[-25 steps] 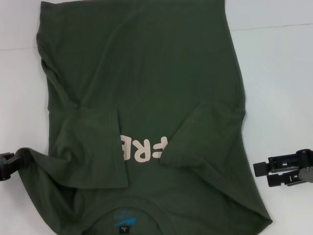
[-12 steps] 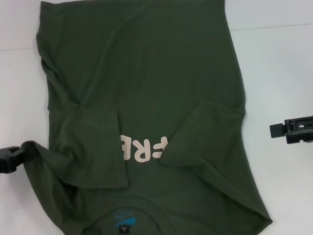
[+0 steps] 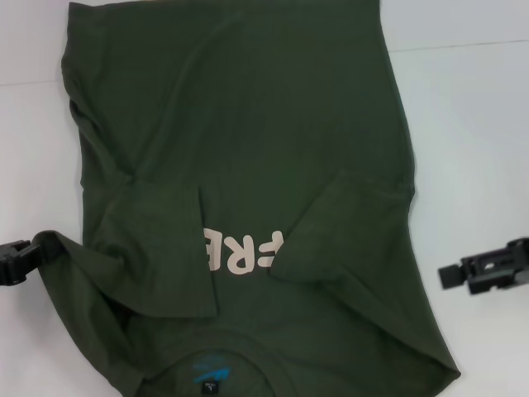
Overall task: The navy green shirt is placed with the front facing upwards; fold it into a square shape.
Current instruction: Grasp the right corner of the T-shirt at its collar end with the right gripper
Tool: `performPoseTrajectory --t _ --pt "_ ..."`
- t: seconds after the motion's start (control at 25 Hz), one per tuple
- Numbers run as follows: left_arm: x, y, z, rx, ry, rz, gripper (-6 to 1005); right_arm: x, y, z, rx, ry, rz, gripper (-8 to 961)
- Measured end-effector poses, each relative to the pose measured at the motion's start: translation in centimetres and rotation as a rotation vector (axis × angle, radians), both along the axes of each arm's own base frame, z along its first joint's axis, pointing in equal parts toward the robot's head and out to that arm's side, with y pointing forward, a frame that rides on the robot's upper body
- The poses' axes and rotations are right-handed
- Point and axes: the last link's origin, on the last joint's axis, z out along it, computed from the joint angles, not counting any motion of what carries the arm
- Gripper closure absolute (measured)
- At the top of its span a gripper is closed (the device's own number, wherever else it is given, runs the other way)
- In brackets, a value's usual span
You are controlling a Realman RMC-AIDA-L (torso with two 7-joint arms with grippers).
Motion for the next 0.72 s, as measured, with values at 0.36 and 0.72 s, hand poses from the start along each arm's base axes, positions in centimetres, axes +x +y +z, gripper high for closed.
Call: performPoseTrajectory --t 0.36,0.72 --pt "-0.1 0.1 -0.1 0.004 0.006 0.004 951 1.1 -0.9 -1.9 -0.086 0.034 -0.039 29" --pt "-0.1 0.2 -0.3 0.003 0.009 0.007 951 2.4 -2.2 -2.4 -0.152 0.033 -0.076 29"
